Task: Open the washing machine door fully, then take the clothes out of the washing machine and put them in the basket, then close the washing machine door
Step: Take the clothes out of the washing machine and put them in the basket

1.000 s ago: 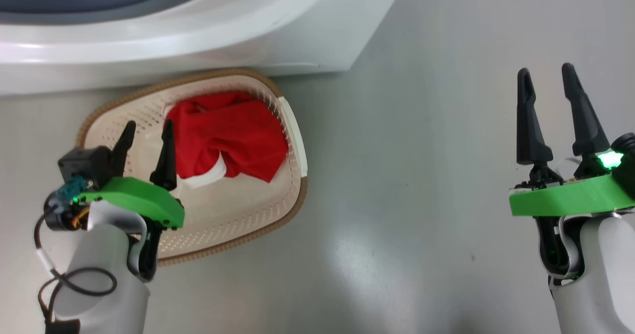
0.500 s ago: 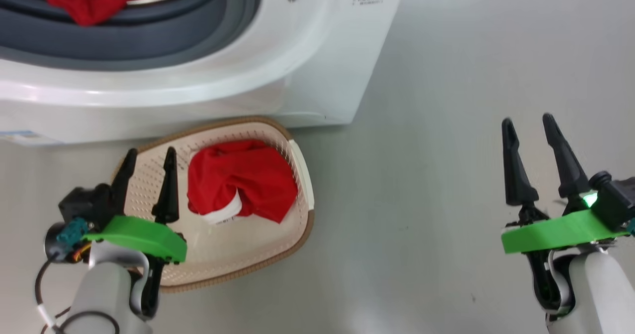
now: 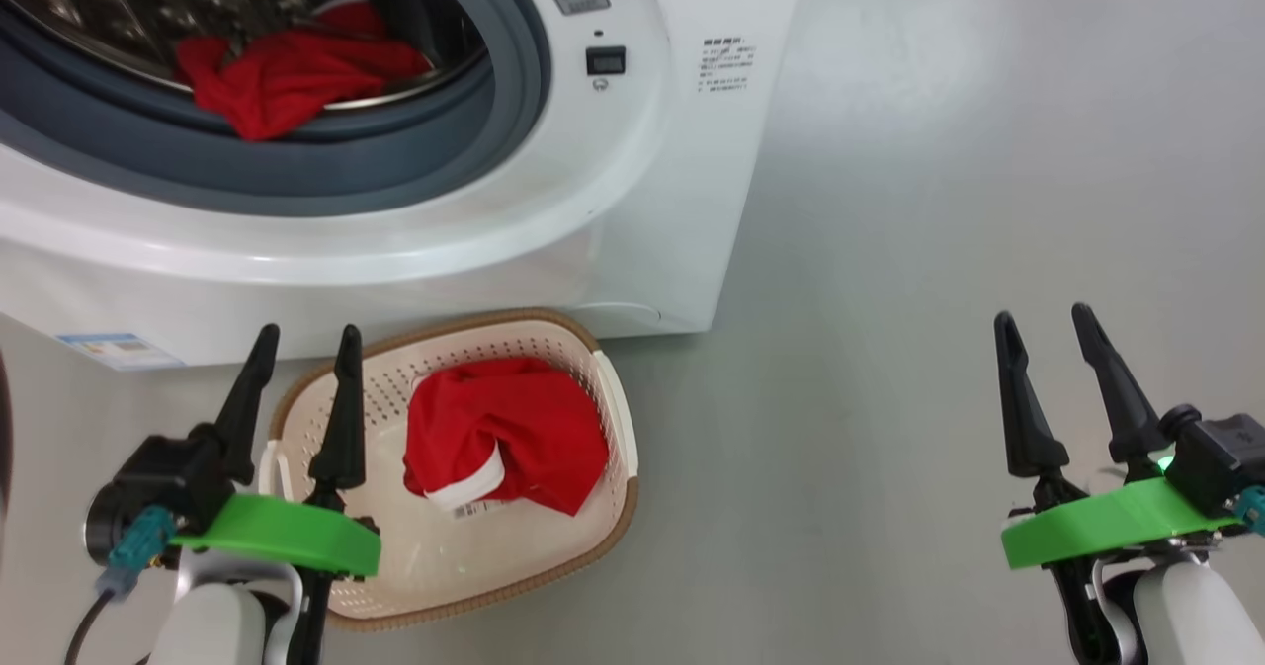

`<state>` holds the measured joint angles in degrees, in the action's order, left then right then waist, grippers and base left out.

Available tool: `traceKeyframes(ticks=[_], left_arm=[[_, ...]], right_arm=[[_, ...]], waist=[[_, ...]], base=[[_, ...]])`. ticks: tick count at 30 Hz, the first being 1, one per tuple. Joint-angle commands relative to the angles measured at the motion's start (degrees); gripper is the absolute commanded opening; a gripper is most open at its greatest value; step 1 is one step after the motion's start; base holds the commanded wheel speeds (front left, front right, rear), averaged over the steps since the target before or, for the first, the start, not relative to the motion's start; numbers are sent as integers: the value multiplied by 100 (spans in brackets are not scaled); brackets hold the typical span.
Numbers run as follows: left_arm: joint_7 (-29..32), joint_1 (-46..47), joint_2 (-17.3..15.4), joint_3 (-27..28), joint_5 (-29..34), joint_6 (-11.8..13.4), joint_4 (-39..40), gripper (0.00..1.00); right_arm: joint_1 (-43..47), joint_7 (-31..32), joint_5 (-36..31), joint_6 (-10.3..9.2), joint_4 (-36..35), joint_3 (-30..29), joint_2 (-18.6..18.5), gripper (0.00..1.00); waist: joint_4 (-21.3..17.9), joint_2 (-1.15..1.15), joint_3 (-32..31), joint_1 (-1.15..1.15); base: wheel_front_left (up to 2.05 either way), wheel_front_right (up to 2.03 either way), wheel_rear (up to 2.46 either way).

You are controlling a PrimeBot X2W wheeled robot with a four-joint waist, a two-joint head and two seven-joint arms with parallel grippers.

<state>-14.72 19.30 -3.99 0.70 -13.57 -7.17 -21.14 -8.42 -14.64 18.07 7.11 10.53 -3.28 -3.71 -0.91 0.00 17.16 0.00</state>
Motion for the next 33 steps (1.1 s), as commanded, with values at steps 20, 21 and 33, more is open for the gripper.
traceKeyframes(ticks=[20,21,33], left_arm=[[-28,-1352,36,466,400,-32,1580,100],[-28,-1401,47,491,403,-32,1610,100],[-28,-1501,102,526,390,-32,1704,100]], right_arm=[[546,-36,112,37,-149,76,-61,100],[556,-36,113,37,-152,73,-58,100],[573,-36,101,37,-168,18,-45,100]], waist=[[9,0,-562,0],[11,0,-566,0],[43,0,-558,0]], base=[[0,0,0],[0,0,0],[0,0,0]])
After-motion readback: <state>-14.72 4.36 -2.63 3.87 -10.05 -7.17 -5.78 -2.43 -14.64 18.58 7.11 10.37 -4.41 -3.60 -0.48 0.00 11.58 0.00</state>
